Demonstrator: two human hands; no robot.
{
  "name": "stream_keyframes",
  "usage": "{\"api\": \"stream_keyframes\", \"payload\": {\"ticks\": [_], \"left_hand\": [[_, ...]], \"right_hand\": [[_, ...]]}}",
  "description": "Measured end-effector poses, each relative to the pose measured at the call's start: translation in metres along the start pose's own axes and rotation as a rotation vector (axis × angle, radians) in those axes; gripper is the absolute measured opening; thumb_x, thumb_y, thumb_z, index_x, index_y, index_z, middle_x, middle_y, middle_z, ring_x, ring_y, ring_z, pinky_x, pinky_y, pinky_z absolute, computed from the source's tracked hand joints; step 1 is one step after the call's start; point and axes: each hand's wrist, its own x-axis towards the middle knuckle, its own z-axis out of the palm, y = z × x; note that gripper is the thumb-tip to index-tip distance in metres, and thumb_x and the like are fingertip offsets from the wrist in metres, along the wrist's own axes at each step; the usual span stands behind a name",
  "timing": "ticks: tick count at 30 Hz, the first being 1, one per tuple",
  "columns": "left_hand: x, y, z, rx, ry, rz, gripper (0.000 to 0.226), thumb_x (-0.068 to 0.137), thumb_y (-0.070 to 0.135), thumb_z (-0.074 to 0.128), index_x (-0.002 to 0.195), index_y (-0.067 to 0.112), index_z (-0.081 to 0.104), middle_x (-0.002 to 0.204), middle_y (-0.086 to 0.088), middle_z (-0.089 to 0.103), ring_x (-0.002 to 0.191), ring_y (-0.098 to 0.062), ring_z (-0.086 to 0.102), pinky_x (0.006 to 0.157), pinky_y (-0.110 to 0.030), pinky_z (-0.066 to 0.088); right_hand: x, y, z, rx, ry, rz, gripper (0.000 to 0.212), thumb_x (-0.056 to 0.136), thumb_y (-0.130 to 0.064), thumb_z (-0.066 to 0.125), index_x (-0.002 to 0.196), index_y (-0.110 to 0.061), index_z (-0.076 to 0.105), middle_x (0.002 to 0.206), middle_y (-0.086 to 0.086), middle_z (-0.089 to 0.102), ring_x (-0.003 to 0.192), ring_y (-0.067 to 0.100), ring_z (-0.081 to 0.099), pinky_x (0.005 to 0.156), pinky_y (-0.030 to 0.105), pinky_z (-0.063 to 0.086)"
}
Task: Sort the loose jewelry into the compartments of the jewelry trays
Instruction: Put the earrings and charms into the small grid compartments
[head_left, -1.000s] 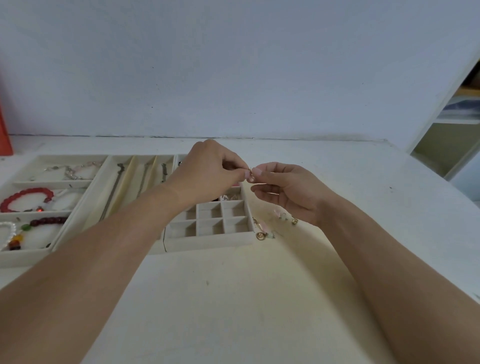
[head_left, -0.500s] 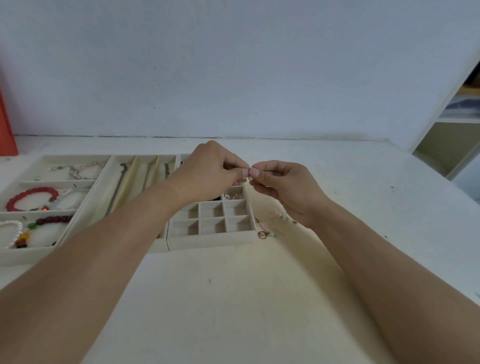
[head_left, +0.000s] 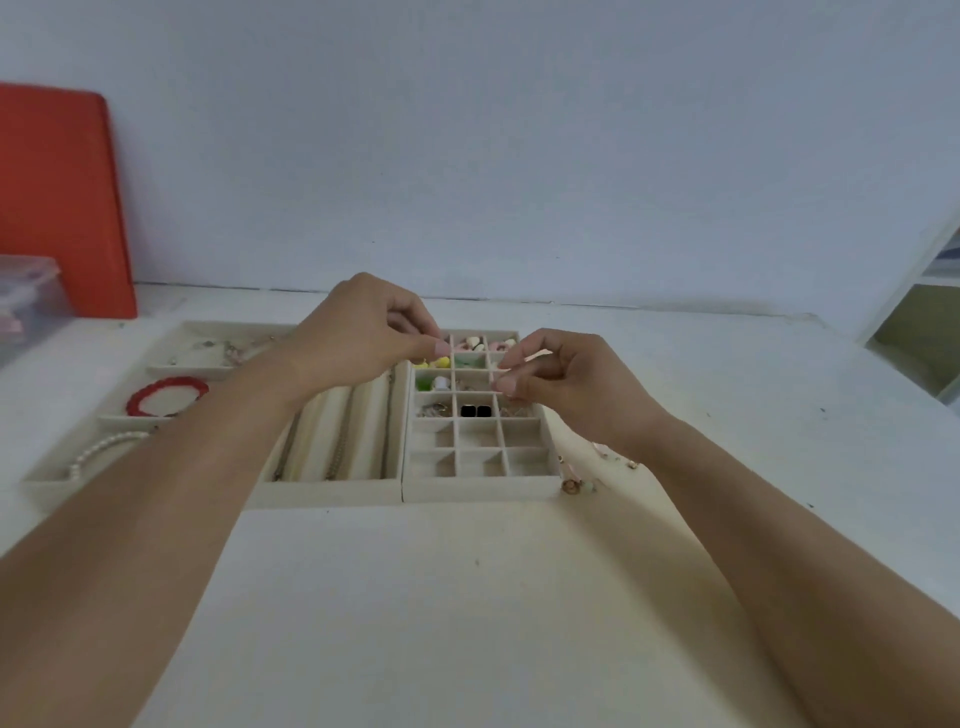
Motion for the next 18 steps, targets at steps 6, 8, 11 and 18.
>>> {"api": "stream_keyframes", "payload": {"ticks": [6, 8, 11, 18], "left_hand": [[0.000, -0.009, -0.008, -0.026, 0.004, 0.004, 0.015, 0.077, 0.034, 0.086, 0.081, 0.022, 0.078, 0.067, 0.007, 0.075, 0.063, 0.001, 0.069, 0.052, -0.006, 0.043], [0.001, -0.009, -0.007, -0.031, 0.009, 0.010, 0.015, 0.077, 0.034, 0.087, 0.080, 0.023, 0.077, 0.067, 0.008, 0.074, 0.060, 0.002, 0.067, 0.051, -0.006, 0.041], [0.001, -0.009, -0.007, -0.038, 0.011, 0.016, 0.013, 0.077, 0.033, 0.086, 0.078, 0.023, 0.077, 0.065, 0.009, 0.073, 0.056, 0.004, 0.063, 0.048, -0.005, 0.038], [0.003, -0.012, -0.009, -0.045, 0.025, 0.033, 0.012, 0.077, 0.032, 0.086, 0.077, 0.025, 0.077, 0.067, 0.009, 0.074, 0.065, -0.001, 0.070, 0.053, -0.006, 0.045]], "right_hand": [[0.013, -0.010, 0.029, -0.333, -0.132, -0.016, 0.009, 0.082, -0.016, 0.083, 0.080, -0.024, 0.078, 0.079, -0.010, 0.077, 0.074, 0.005, 0.071, 0.080, 0.019, 0.055], [0.017, -0.012, 0.040, -0.430, -0.159, -0.032, 0.010, 0.081, -0.018, 0.083, 0.077, -0.027, 0.079, 0.070, -0.015, 0.072, 0.060, -0.002, 0.059, 0.064, 0.008, 0.044], [0.022, -0.011, 0.054, -0.585, -0.204, -0.056, 0.010, 0.083, -0.019, 0.081, 0.079, -0.028, 0.080, 0.064, -0.018, 0.068, 0.055, -0.008, 0.054, 0.057, 0.006, 0.039], [0.021, -0.010, 0.071, -0.856, -0.277, -0.160, 0.011, 0.087, -0.020, 0.077, 0.089, -0.029, 0.083, 0.076, -0.021, 0.064, 0.072, -0.004, 0.057, 0.067, 0.016, 0.047]]}}
